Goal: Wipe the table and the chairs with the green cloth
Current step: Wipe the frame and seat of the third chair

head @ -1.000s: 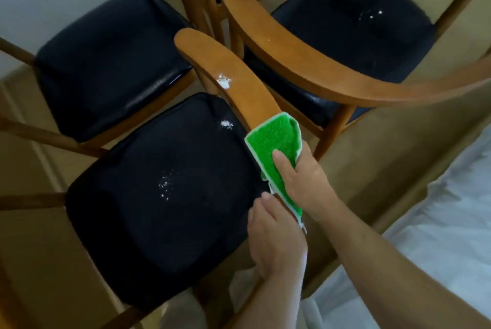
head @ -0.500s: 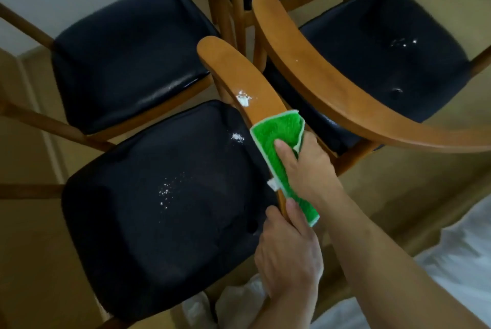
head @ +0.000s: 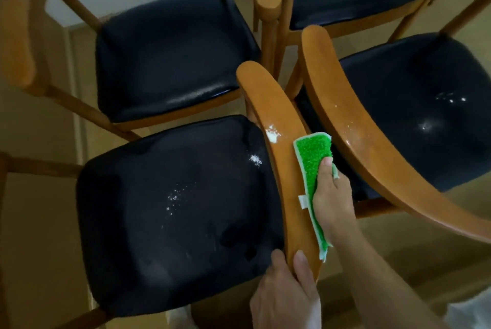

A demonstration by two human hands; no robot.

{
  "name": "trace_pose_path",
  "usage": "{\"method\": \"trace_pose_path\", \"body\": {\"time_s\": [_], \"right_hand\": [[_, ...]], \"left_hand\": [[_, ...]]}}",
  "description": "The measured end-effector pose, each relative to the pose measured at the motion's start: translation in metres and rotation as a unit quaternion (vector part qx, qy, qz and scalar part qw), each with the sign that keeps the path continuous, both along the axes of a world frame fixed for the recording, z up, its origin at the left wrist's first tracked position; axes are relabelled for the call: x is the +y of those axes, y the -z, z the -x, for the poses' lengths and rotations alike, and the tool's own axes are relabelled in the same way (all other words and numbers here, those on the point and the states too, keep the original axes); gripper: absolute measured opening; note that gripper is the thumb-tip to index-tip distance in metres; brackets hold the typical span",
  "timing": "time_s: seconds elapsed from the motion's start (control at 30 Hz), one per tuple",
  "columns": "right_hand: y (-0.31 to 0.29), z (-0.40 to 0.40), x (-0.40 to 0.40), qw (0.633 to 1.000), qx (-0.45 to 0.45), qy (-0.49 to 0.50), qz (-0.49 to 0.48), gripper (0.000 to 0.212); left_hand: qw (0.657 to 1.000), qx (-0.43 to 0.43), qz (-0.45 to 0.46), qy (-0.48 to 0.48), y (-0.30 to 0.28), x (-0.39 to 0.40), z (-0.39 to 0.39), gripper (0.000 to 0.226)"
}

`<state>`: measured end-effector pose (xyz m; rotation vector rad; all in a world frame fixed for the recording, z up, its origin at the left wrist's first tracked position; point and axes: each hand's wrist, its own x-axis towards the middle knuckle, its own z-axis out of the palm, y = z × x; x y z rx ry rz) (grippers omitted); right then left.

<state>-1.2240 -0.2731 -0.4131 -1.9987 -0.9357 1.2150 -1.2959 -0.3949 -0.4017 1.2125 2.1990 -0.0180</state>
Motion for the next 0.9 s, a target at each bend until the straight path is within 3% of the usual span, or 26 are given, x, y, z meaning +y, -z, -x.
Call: {"method": "trace_pose_path", "body": {"time_s": [0.1,0.17,0.3,0.4,0.5,0.6,0.77,0.9], "right_hand": [[-0.007,0.003,-0.005,0.998,-0.018,-0.004,-0.058,0.064],[-0.012,0.004,-0.011,0.987,-0.032,-0.056,-0.145,0.065],[-0.029,0.005,0.024,0.952,-0.048,-0.203,-0.223,0.062],[-0.037,0.017,0.073,0.914,-0.114,-0.287,-0.263,0.06],[-0.027,0.04,0.108,0.859,-0.253,-0.392,-0.21,0.059],[-0.012,0.051,0.113,0.79,-0.403,-0.436,-0.153,0.058],[-0.011,0.037,0.082,0.795,-0.413,-0.427,-0.123,0.066],[-0.016,0.02,0.017,0.799,-0.426,-0.416,-0.086,0.066]], "left_hand": [[0.999,0.037,-0.014,0.028,0.0,0.004,-0.001,0.048],[1.0,0.018,0.004,0.017,-0.002,0.004,-0.002,0.054],[0.999,0.033,0.021,-0.006,-0.006,0.007,-0.001,0.08],[0.998,0.025,0.049,-0.006,-0.013,0.011,-0.002,0.069],[0.998,0.007,0.06,-0.01,-0.011,0.01,0.001,0.058],[0.999,-0.001,0.053,-0.008,-0.014,0.011,0.0,0.059],[0.998,-0.027,0.053,-0.004,-0.012,0.009,0.002,0.045],[0.99,-0.098,0.062,-0.077,-0.009,0.01,0.009,0.039]]}}
